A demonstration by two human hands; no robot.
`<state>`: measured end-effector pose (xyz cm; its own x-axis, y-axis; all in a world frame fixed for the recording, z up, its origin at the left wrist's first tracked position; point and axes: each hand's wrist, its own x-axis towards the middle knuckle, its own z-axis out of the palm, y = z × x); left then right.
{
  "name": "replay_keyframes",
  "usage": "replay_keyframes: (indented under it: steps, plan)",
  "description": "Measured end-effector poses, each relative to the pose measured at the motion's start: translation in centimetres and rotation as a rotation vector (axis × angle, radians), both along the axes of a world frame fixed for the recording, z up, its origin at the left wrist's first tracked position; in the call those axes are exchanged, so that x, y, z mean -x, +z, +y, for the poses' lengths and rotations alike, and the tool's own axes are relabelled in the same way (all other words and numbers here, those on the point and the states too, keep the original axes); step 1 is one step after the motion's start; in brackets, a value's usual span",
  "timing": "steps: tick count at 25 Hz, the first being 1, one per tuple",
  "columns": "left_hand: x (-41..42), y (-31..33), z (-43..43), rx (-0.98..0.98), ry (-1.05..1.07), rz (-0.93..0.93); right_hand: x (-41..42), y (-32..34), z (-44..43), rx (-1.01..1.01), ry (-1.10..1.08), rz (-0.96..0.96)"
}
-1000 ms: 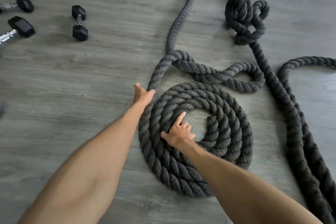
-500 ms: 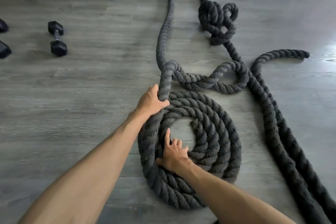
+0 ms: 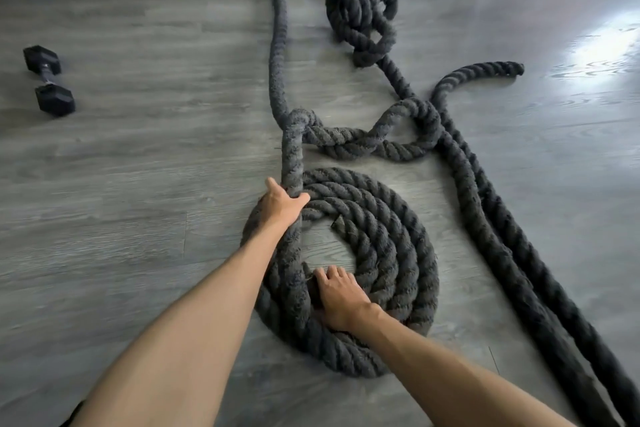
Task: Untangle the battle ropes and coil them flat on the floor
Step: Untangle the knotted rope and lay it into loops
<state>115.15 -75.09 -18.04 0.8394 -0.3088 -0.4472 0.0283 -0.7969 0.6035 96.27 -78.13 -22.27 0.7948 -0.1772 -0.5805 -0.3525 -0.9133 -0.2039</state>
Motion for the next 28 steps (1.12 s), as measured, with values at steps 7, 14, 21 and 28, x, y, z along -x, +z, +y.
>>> replay_keyframes:
  steps: [7, 14, 21, 28]
  plan:
    - [-1.2, 0.2, -0.9, 0.563, 0.341, 0.331, -1.5, 0.5, -2.1, -0.235, -0.416, -0.081]
    - [-1.2, 9.3, -8.7, 1.060, 0.283, 0.651, -3.4, 12.0, -5.1, -1.187, -1.050, -0.459]
    - [0.8, 10.1, -12.8, 0.932, 0.314, 0.473, 2.0, 23.4, -15.5, -1.218, -1.220, -1.096]
    - [5.5, 7.3, -15.7, 0.770, 0.198, 0.739, 5.2, 18.2, -18.3, -1.339, -1.589, -1.164]
